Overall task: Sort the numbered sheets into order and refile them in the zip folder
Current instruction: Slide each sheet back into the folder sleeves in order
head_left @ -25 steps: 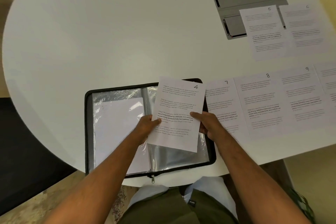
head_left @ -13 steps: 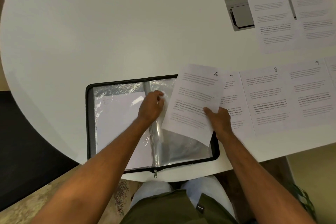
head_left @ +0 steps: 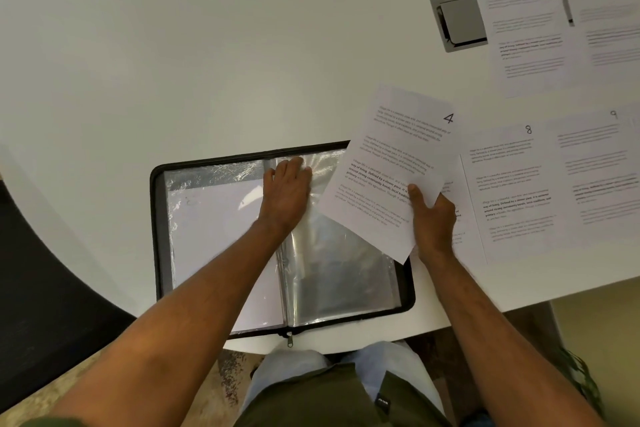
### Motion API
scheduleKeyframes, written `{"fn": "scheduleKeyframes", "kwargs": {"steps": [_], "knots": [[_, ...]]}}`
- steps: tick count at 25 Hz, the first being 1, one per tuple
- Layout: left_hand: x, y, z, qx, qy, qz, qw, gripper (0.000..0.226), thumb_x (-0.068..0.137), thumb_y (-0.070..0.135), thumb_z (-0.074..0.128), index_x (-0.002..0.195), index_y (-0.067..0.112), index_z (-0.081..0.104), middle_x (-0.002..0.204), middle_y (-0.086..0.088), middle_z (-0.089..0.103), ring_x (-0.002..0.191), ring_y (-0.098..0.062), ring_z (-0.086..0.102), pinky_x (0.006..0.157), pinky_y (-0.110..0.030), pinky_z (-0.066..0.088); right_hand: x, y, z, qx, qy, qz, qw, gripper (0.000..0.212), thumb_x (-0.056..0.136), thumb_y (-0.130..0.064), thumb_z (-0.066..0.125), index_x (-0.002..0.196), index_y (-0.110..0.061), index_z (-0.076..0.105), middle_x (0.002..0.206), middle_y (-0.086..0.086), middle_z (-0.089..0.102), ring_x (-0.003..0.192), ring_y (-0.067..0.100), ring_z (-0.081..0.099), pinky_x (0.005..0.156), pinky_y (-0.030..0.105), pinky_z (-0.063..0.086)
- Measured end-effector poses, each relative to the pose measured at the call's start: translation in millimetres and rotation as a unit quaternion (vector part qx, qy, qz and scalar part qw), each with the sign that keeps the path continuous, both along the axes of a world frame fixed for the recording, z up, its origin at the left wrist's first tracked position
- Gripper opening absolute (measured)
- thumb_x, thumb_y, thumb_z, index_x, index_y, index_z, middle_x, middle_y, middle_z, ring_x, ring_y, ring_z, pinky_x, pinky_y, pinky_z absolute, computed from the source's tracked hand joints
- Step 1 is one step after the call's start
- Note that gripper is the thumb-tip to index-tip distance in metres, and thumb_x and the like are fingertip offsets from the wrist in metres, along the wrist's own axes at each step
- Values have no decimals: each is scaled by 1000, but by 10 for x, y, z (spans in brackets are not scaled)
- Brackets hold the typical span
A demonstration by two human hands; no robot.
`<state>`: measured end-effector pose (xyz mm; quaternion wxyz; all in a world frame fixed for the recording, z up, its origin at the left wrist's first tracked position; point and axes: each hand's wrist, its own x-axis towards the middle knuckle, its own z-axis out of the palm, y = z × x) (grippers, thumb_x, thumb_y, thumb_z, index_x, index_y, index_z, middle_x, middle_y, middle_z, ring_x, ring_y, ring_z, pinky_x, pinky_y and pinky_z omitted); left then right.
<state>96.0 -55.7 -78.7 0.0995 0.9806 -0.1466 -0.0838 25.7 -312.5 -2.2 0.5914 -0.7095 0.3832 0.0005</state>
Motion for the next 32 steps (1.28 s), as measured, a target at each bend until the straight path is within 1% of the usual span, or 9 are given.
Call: {"fn": "scheduleKeyframes", "kwargs": {"steps": [3, 7, 10, 13, 19, 23, 26, 29, 32], "knots": [[77, 35, -14, -16, -16, -2, 1000, 14, 86, 6, 69, 97, 14, 66, 125, -7, 63, 113, -32, 58, 93, -45, 35, 155, 4, 44, 22, -18, -27, 999, 30, 100, -29, 66, 129, -19, 63, 108, -13, 70, 85, -10, 69, 72, 13, 58], [166, 54, 13, -36, -8, -28, 999, 16, 82, 3, 66, 87, 17, 62, 108, 0, 63, 106, -26, 59, 100, -46, 27, 407, 28, 144, 58, -47, -97, 992, 29, 100, -25, 67, 127, -17, 65, 110, -11, 71, 89, -7, 70, 79, 18, 60], [243, 78, 85, -46, 30, -55, 997, 17, 83, 4, 61, 87, 19, 57, 97, 3, 57, 101, -24, 56, 104, -49, 25, 612, 44, 168, 116, -51, -146, 981, 22, 100, -27, 67, 121, -24, 64, 108, -9, 71, 89, 2, 72, 70, 19, 59], [337, 86, 133, -55, 69, -76, 993, 18, 85, 8, 61, 96, 22, 57, 97, 5, 54, 104, -24, 53, 104, -49, 23, 774, 72, 131, 161, -16, -177, 971, 28, 99, -34, 68, 124, -22, 63, 107, -2, 71, 91, 13, 71, 64, 26, 60], [448, 19, 192, -87, 141, -37, 985, 56, 92, 48, 66, 141, 28, 49, 106, 13, 65, 115, -17, 54, 107, -44, 21, 994, 176, 11, 215, -10, -195, 957, 37, 98, -30, 70, 133, -20, 62, 116, 3, 72, 104, 21, 70, 84, 42, 63], [488, -58, 194, -113, 133, 19, 984, 23, 99, 51, 56, 113, 36, 67, 98, 13, 64, 109, -13, 55, 104, -44, 23, 1102, 189, -27, 237, -11, -190, 953, 35, 98, -25, 69, 132, -19, 62, 110, 1, 72, 98, 18, 70, 80, 39, 63], [513, -87, 196, -117, 119, 23, 986, 5, 97, 37, 61, 93, 37, 64, 95, 15, 58, 102, -13, 54, 94, -37, 20, 1187, 144, -50, 264, -21, -176, 948, 36, 97, -15, 70, 132, -16, 61, 112, 4, 71, 104, 21, 69, 81, 40, 63], [556, -118, 255, -138, 119, 27, 983, 8, 95, 28, 60, 90, 31, 55, 90, 14, 60, 93, -13, 56, 87, -33, 17, 1287, 103, -83, 269, -30, -166, 948, 40, 93, -8, 73, 132, -13, 63, 118, 6, 72, 109, 24, 69, 82, 43, 63], [600, -103, 279, -161, 120, 15, 979, 13, 96, 29, 61, 105, 26, 52, 90, 12, 62, 88, -13, 57, 86, -33, 17, 1391, 71, -108, 267, -29, -169, 948, 47, 90, -8, 77, 135, -10, 63, 123, 9, 71, 111, 27, 70, 83, 44, 63]]}}
